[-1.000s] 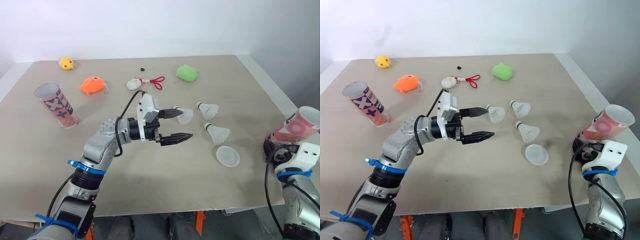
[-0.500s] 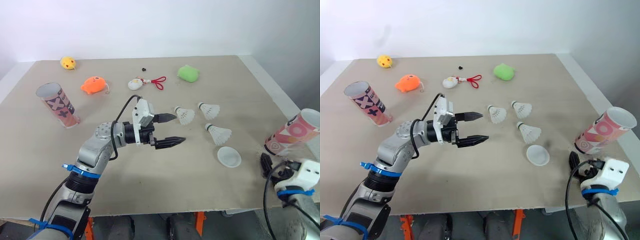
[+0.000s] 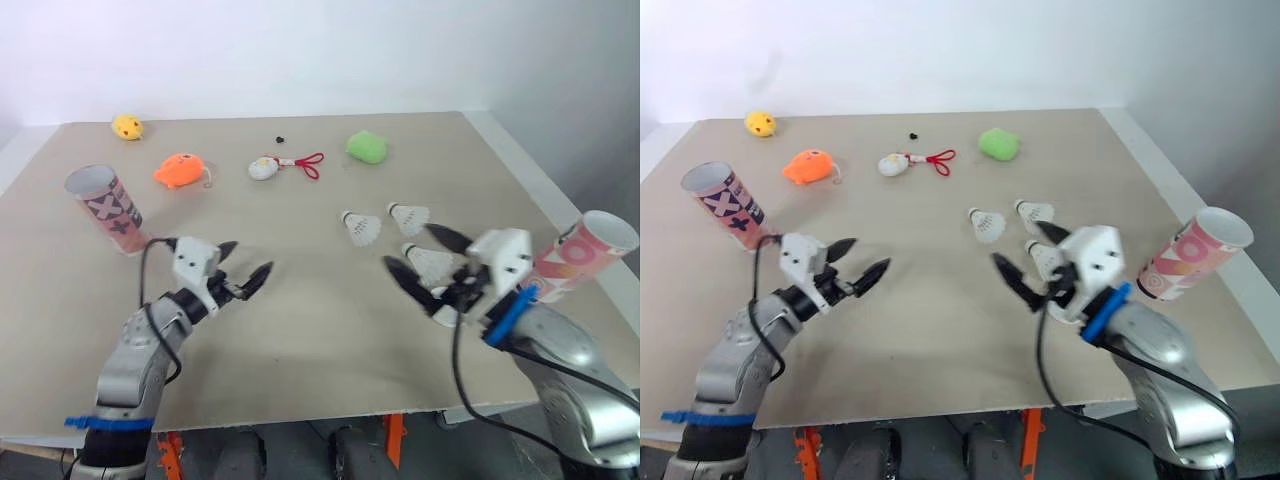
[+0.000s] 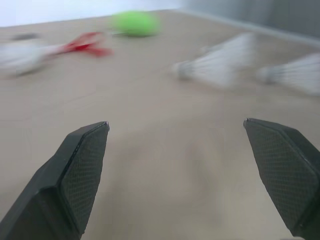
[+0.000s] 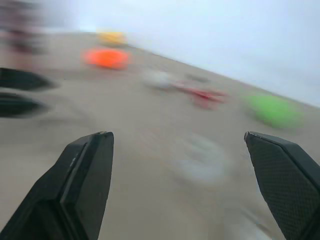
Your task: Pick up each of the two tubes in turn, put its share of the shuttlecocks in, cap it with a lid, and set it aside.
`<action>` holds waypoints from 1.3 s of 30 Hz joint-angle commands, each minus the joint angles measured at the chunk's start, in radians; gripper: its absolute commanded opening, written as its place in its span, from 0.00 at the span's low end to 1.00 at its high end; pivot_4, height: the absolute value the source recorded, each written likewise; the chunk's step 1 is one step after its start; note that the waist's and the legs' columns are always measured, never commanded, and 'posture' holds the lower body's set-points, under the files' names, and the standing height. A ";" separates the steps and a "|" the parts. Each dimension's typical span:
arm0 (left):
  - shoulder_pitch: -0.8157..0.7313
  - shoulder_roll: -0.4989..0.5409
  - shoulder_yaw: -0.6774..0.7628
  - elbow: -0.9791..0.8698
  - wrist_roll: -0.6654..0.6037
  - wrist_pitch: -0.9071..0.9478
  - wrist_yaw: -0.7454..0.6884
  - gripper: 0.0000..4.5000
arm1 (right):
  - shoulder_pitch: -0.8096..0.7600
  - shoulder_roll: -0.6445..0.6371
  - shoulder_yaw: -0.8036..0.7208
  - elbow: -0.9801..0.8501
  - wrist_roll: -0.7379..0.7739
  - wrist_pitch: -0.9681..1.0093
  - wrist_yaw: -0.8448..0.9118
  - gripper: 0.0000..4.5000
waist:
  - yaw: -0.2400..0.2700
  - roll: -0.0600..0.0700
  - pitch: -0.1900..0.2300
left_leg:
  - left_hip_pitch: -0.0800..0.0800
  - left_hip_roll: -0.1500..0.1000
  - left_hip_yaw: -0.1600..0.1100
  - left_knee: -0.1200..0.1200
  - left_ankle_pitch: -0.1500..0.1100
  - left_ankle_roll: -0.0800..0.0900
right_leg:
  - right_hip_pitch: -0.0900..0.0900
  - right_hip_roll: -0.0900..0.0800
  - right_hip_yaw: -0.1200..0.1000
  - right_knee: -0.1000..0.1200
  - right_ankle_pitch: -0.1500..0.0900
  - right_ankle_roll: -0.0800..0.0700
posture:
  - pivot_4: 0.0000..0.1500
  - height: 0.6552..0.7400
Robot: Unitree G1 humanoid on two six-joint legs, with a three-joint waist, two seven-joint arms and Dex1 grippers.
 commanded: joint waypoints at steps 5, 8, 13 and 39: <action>0.136 -0.125 0.196 -0.080 0.104 -0.091 0.349 1.00 | -0.178 0.069 0.159 0.223 -0.019 -0.044 0.135 0.99 | 0.005 -0.003 0.000 | -0.004 -0.001 0.002 0.000 -0.003 -0.004 | -0.002 -0.002 0.002 -0.003 -0.002 0.003 | 1.00 1.00; 0.134 -0.133 0.212 -0.043 0.118 -0.113 0.383 1.00 | -0.242 0.130 0.204 0.339 -0.043 -0.085 0.173 0.99 | 0.005 -0.004 0.000 | -0.007 -0.001 0.001 0.000 -0.003 -0.004 | -0.004 -0.002 0.001 -0.003 -0.001 0.002 | 1.00 1.00; 0.081 -0.107 0.213 0.057 0.137 -0.149 0.398 1.00 | -0.298 0.213 0.244 0.474 -0.082 -0.154 0.207 0.99 | 0.005 -0.004 0.000 | -0.007 -0.001 0.001 0.001 -0.003 -0.004 | -0.005 -0.001 0.001 -0.003 -0.001 0.003 | 1.00 1.00; -0.523 0.087 0.236 1.041 0.130 -0.420 0.370 1.00 | -0.293 0.276 0.230 0.464 -0.137 -0.152 0.162 0.99 | 0.004 -0.005 -0.001 | -0.009 0.000 0.000 0.001 -0.003 -0.005 | -0.007 0.000 -0.001 -0.002 0.003 -0.003 | 1.00 1.00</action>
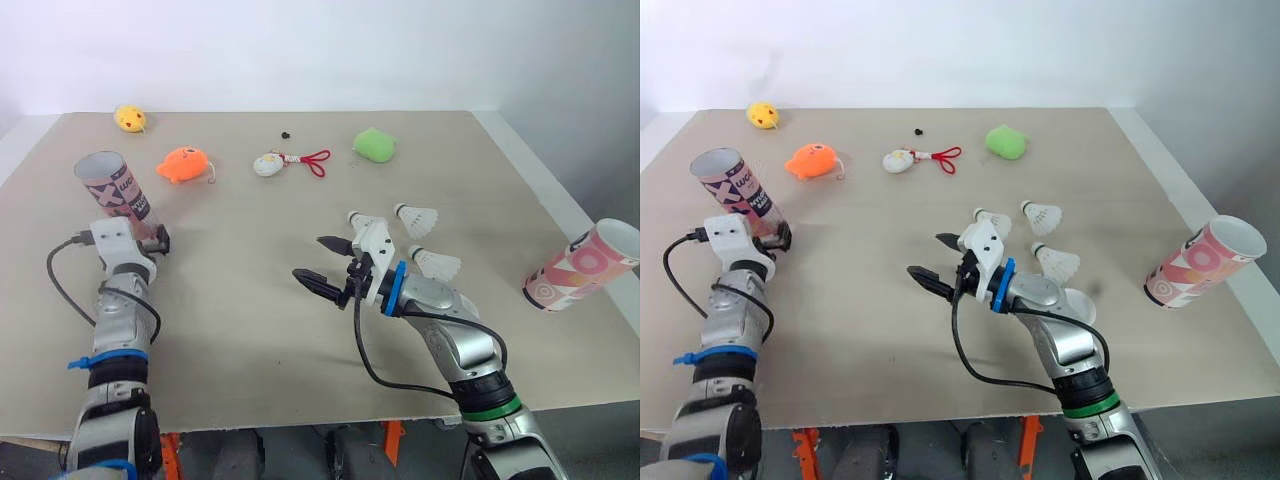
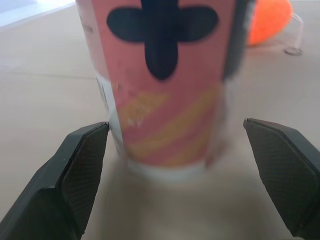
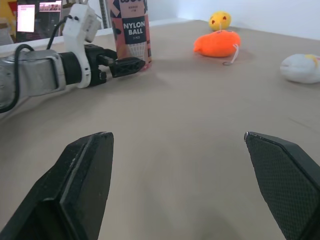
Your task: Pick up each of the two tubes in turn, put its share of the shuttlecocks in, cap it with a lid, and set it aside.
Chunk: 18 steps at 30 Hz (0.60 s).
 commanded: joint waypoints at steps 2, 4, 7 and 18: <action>-0.069 0.029 0.011 0.144 -0.011 -0.066 -0.023 1.00 | -0.007 0.009 -0.027 -0.055 0.011 0.001 -0.018 0.99 | 0.000 0.000 0.000 | 0.000 0.000 0.000 0.000 0.000 0.000 | 0.000 0.000 0.000 0.000 0.000 0.000 | 1.00 1.00; -0.106 0.038 0.014 0.203 -0.019 -0.083 -0.030 1.00 | -0.007 0.010 -0.028 -0.058 0.011 0.003 -0.023 0.99 | 0.000 0.000 0.000 | 0.000 0.000 0.000 0.000 0.000 0.000 | 0.000 0.000 0.000 0.000 0.000 0.000 | 1.00 1.00; -0.151 0.051 0.021 0.280 -0.027 -0.104 -0.031 1.00 | -0.005 0.013 -0.025 -0.068 0.012 0.009 -0.031 0.99 | 0.000 0.000 0.000 | 0.000 0.000 0.000 0.000 0.000 0.000 | 0.000 0.000 -0.001 0.001 0.000 0.000 | 1.00 1.00; -0.188 0.080 0.019 0.385 -0.035 -0.157 -0.098 1.00 | 0.001 0.013 -0.029 -0.079 0.014 0.018 -0.047 0.99 | -0.001 0.000 0.000 | 0.000 0.000 -0.001 0.000 0.001 -0.001 | 0.000 0.000 -0.001 0.001 0.000 0.000 | 1.00 1.00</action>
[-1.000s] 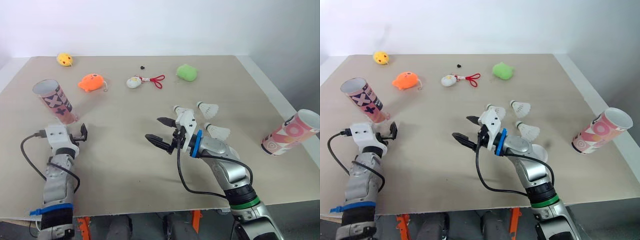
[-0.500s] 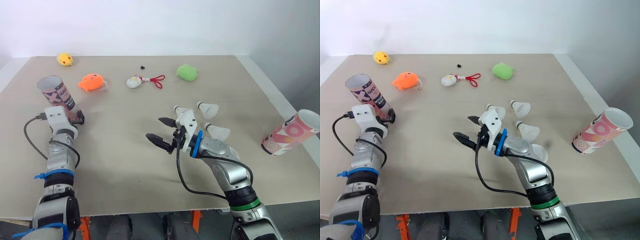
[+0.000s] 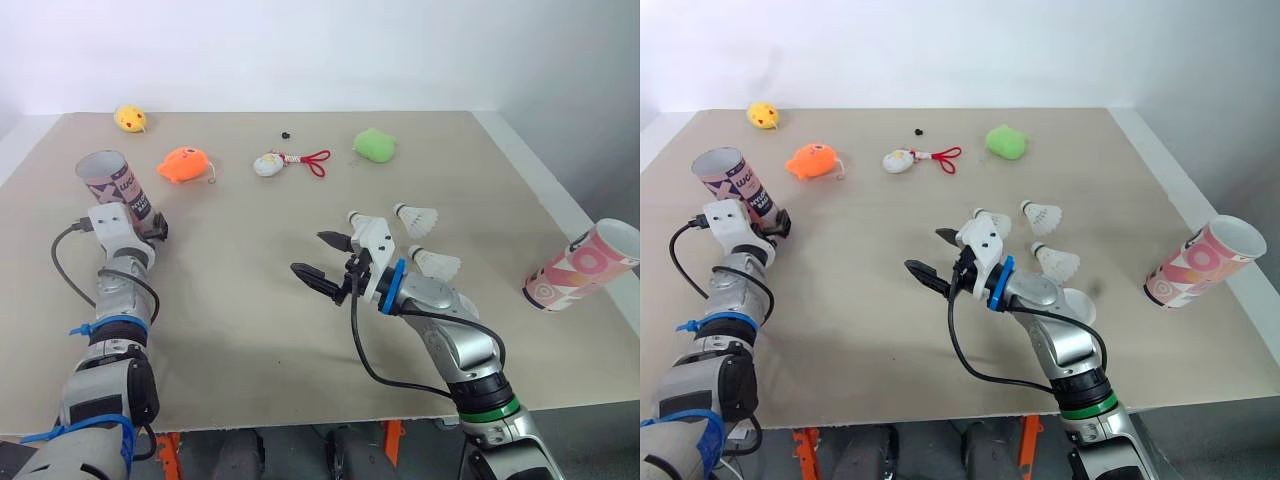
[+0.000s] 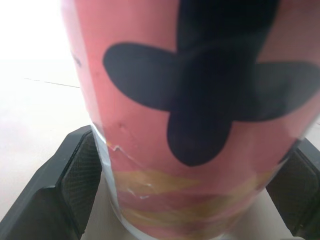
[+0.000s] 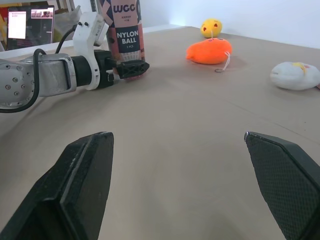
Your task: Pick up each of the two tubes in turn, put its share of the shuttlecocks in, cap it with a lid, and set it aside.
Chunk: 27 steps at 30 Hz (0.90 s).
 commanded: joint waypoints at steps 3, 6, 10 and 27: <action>-0.015 0.022 0.001 0.038 -0.007 -0.022 -0.038 1.00 | -0.001 0.007 -0.024 -0.050 0.013 -0.001 -0.008 0.99 | -0.001 0.000 0.000 | 0.000 0.000 0.000 0.000 0.000 0.000 | 0.000 0.000 0.000 0.000 0.000 0.000 | 1.00 1.00; -0.022 0.024 -0.003 0.044 -0.002 -0.027 -0.031 0.88 | -0.001 0.009 -0.022 -0.049 0.013 0.000 -0.007 1.00 | -0.002 0.000 0.000 | 0.000 0.000 0.000 0.000 0.000 0.000 | 0.000 0.000 0.000 0.000 0.000 0.000 | 1.00 1.00; -0.025 0.024 -0.003 0.047 -0.003 -0.027 -0.026 0.73 | -0.002 0.010 -0.023 -0.049 0.013 0.001 -0.006 1.00 | -0.002 0.000 0.000 | 0.000 0.000 0.000 0.000 0.000 0.000 | 0.000 0.000 0.000 0.000 0.000 0.000 | 1.00 1.00; 0.222 0.399 -0.279 -0.751 -0.051 0.327 -0.799 0.73 | 0.254 0.037 -0.090 -0.203 -0.297 -0.099 -0.394 1.00 | -0.010 -0.002 -0.001 | -0.014 0.002 -0.001 -0.001 0.002 -0.011 | -0.015 0.001 0.000 0.003 0.002 -0.004 | 1.00 1.00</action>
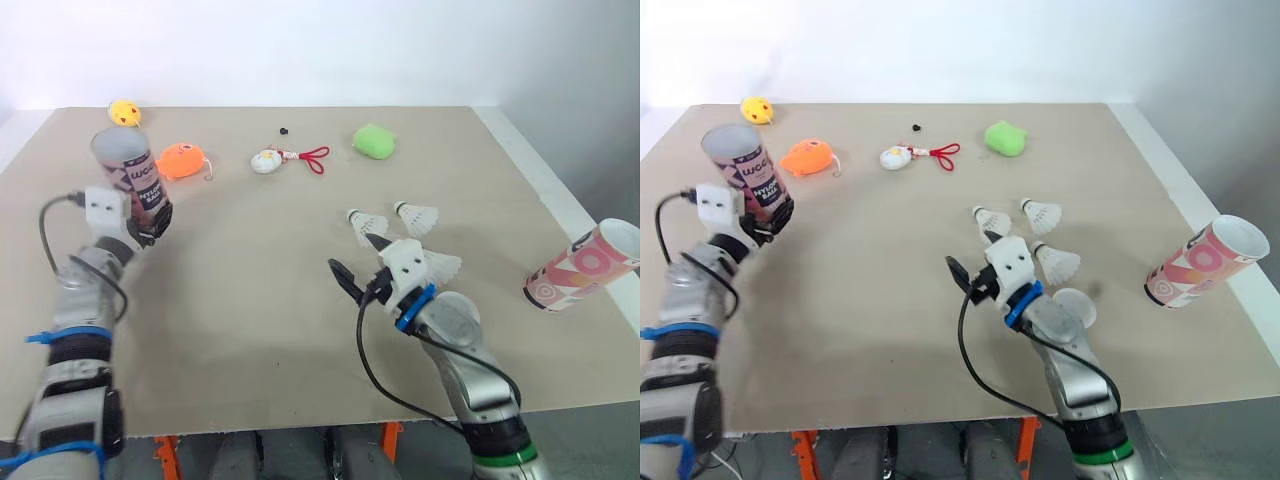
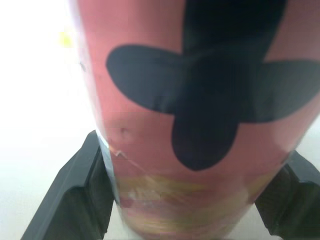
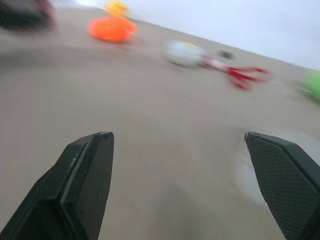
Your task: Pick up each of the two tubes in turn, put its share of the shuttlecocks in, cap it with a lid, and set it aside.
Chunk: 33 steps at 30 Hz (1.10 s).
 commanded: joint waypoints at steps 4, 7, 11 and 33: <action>0.058 0.275 -0.167 -0.280 -0.011 0.175 -0.451 0.73 | -0.058 0.050 0.001 0.030 -0.063 0.053 -0.096 1.00 | -0.006 0.004 0.002 | 0.005 0.001 0.003 -0.001 0.000 0.001 | 0.002 0.001 0.003 0.001 -0.001 -0.001 | 1.00 1.00; 0.081 0.342 -0.219 -0.371 -0.008 0.257 -0.550 0.73 | -0.116 0.084 0.015 0.088 -0.083 0.067 -0.122 1.00 | -0.007 0.005 0.003 | 0.006 0.001 0.003 -0.001 0.002 0.004 | 0.002 0.002 0.002 0.001 -0.004 0.003 | 1.00 1.00; 0.121 0.354 -0.261 -0.458 0.018 0.312 -0.569 0.73 | -0.172 0.132 0.018 0.176 -0.091 0.076 -0.148 1.00 | -0.006 0.005 0.003 | 0.005 0.002 0.003 -0.001 0.003 0.005 | 0.002 0.002 0.002 0.001 -0.004 0.003 | 1.00 1.00; 0.164 0.346 -0.366 -0.559 0.163 0.375 -0.541 0.72 | -0.350 0.257 -0.093 0.501 0.026 -0.072 -0.144 0.03 | -0.003 0.006 0.002 | 0.004 0.002 0.003 -0.001 0.003 0.006 | 0.001 0.003 0.002 0.002 -0.001 0.000 | 1.00 1.00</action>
